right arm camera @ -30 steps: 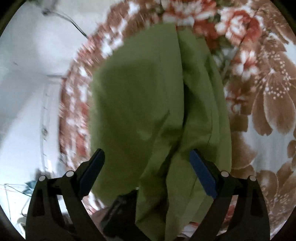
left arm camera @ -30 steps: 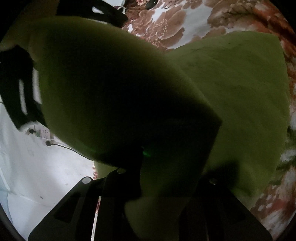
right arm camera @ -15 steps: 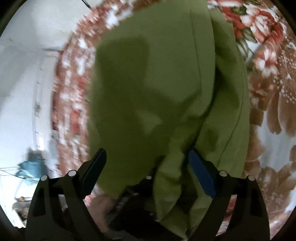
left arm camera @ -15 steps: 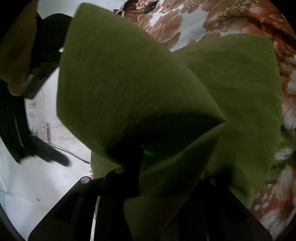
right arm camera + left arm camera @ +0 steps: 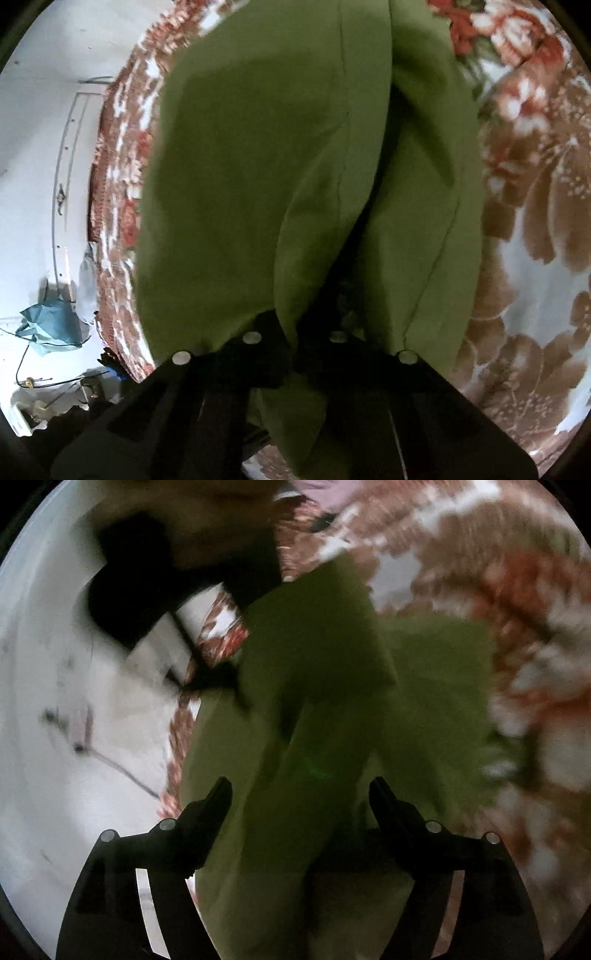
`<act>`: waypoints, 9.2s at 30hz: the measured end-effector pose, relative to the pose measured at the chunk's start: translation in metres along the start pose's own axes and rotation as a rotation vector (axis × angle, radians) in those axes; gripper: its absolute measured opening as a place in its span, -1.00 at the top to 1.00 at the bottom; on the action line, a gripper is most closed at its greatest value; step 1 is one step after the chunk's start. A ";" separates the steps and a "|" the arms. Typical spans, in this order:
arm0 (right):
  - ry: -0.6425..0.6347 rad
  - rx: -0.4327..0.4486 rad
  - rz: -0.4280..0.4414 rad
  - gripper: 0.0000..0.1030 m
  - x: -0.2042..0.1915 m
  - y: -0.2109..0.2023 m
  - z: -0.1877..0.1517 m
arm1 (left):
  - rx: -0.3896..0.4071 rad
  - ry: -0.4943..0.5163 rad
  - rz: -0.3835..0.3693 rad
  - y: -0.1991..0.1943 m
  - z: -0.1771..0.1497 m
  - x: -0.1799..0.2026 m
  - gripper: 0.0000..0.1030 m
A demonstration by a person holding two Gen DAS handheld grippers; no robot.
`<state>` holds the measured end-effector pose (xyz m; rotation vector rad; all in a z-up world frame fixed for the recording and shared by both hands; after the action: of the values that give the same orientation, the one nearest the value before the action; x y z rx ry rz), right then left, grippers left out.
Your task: Fold large clothes
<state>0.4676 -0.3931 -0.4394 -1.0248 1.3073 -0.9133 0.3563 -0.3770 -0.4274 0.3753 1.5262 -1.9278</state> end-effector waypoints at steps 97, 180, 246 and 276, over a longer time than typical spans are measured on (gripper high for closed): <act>0.247 0.282 -0.120 -0.71 0.106 -0.010 -0.022 | 0.139 -1.227 -0.977 0.081 -0.140 -0.156 -0.89; 1.159 0.774 0.135 0.70 0.403 -0.117 -0.532 | -0.082 0.127 -1.879 -0.078 0.359 0.333 0.40; 0.638 0.520 -0.870 -0.81 0.329 -0.065 -0.514 | 0.281 0.285 -1.066 -0.091 0.514 0.360 -0.92; 0.995 0.559 -0.730 -0.89 0.244 -0.152 -0.575 | 0.355 -0.155 -0.936 -0.198 0.229 0.180 -0.89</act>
<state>-0.0839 -0.7136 -0.3630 -0.5667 1.2886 -2.4012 0.1319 -0.6250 -0.3167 -0.4329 1.3554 -2.8659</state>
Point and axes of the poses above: each gripper's, at about its wrist camera, not at the fingertips, and y roughly the way its jaws point, x to its right, z to its top, the point moved 10 cm from there along y, roughly the way its jaws point, and after that the axes turned 14 degrees about -z, right-handed, at the moved point
